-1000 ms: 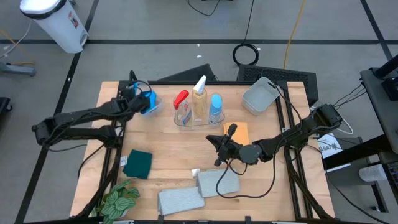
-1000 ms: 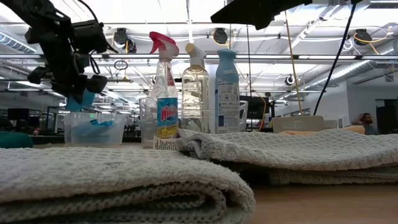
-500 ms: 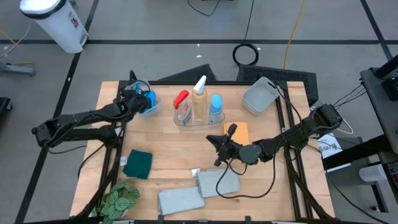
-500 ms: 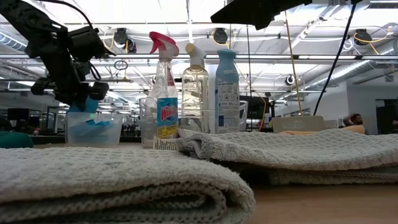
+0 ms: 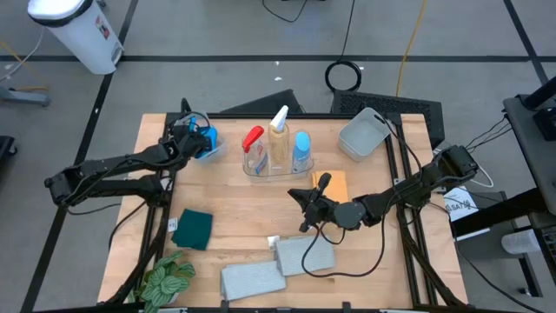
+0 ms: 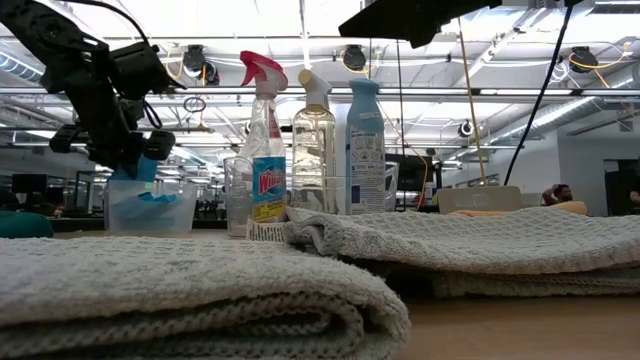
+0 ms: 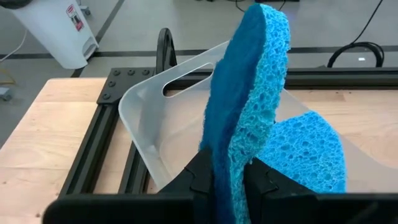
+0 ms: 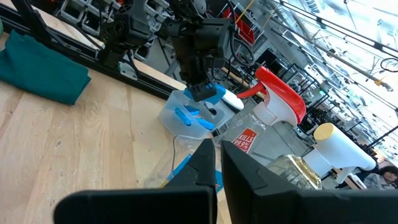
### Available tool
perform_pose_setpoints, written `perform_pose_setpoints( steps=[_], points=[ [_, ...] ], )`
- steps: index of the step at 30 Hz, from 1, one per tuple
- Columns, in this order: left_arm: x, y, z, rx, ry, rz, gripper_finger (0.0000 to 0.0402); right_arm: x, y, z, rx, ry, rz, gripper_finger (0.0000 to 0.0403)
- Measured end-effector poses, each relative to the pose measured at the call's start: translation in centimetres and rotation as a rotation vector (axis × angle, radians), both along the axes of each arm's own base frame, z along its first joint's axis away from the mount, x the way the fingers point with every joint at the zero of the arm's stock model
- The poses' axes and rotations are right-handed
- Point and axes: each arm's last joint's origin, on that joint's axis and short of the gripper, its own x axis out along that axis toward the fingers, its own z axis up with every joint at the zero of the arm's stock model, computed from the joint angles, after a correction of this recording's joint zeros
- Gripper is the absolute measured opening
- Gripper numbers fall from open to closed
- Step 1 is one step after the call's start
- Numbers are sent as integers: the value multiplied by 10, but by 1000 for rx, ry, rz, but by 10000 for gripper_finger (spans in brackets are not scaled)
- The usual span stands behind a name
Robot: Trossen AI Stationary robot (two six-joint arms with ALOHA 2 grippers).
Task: Pick & Place Kitchen Items
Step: Put the blue sponge into the white bin
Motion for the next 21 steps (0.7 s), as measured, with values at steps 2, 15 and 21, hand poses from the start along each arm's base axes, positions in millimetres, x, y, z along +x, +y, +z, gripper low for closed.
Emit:
perform_pose_setpoints(
  steps=[2, 15, 21],
  points=[
    [0, 0, 0, 2, -2, 1, 37, 0, 0, 0, 0, 0, 0, 4],
    [-1, 4, 2, 28, -21, 31, 37, 0, 0, 0, 0, 0, 0, 4],
    [-3, 7, 2, 11, -32, 39, 38, 0, 0, 0, 0, 0, 0, 4]
  ],
)
